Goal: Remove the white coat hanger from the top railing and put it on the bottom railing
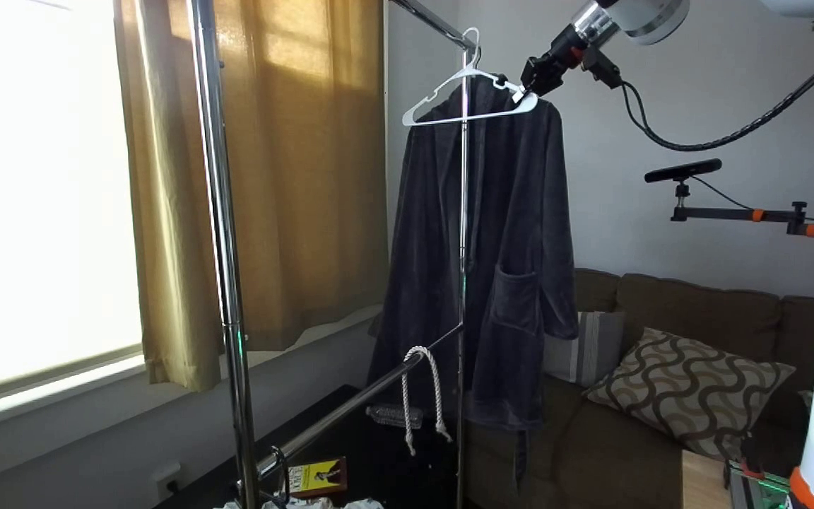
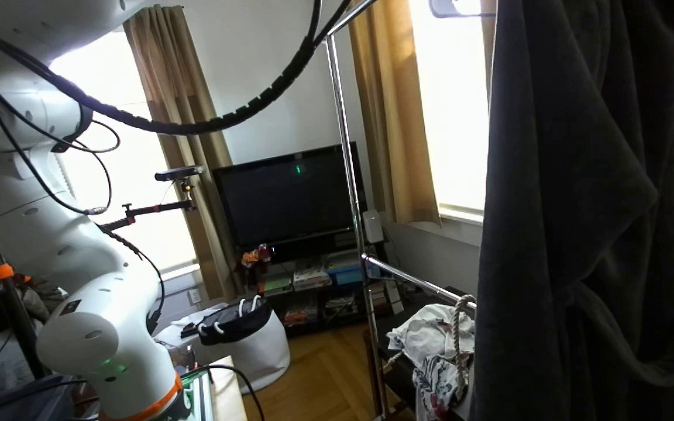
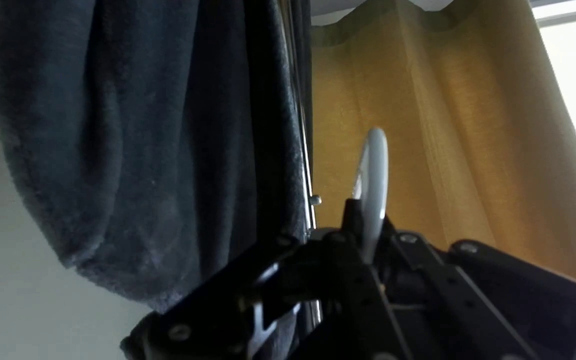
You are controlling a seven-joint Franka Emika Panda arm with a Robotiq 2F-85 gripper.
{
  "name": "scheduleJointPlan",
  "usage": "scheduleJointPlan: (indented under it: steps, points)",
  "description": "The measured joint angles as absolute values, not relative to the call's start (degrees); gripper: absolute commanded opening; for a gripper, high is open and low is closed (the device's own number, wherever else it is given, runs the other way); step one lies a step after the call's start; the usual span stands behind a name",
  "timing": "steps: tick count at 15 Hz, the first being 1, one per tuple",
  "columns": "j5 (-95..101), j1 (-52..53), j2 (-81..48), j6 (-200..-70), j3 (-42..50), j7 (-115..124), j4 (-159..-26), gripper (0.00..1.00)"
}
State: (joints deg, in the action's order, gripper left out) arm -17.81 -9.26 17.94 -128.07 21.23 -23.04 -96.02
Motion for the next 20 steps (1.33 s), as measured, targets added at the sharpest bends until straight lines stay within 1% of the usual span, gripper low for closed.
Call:
scheduleJointPlan:
  steps: [5,14,18,20]
  points:
    - [-19.92,-7.3,22.31,-126.69,21.13,-24.42,-96.17,0.01]
    - [-15.7,-5.0,29.11,-103.2,23.65,-42.95,-96.58,0.01]
    - [-9.98,-5.59,28.58,-101.88,23.24,-45.27,-98.1,0.01]
    - [-7.42,-5.8,27.61,-101.6,21.14,-42.68,-100.3,0.01]
